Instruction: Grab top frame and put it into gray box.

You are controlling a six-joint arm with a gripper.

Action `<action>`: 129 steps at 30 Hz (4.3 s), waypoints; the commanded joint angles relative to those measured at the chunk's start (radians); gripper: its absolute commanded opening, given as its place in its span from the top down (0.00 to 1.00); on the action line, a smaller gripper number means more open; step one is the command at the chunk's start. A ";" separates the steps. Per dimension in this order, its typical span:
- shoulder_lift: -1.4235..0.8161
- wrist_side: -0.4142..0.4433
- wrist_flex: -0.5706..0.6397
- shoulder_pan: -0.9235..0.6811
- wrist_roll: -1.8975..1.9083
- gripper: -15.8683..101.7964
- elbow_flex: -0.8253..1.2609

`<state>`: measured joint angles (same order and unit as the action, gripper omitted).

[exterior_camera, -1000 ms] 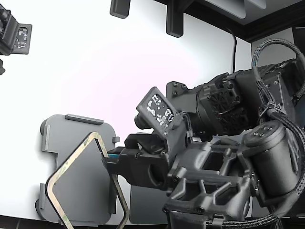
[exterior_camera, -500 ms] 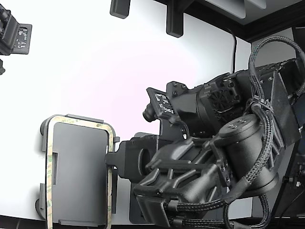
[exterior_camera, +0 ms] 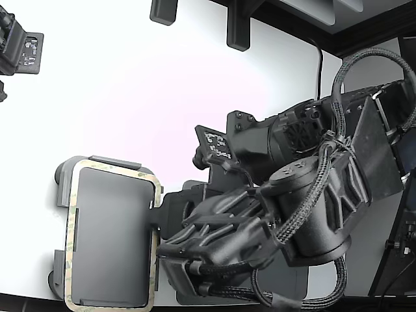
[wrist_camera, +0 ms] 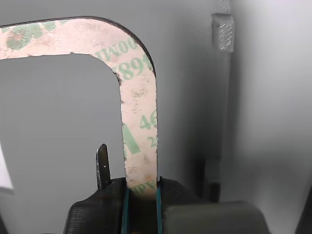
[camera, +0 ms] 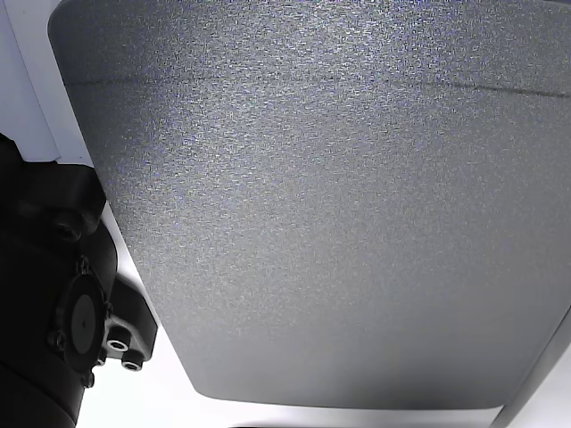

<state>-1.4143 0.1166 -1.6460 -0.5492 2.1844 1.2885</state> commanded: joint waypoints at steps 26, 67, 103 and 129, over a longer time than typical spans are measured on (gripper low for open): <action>0.018 -0.060 -0.012 0.049 -0.032 0.97 0.014; 0.046 -0.048 -0.012 0.066 -0.060 0.97 0.018; 0.055 -0.060 -0.011 0.067 -0.078 0.97 0.023; 0.066 -0.051 -0.011 0.067 -0.101 0.89 -0.003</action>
<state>-1.3300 0.0614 -1.6460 -0.4955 2.0877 1.3177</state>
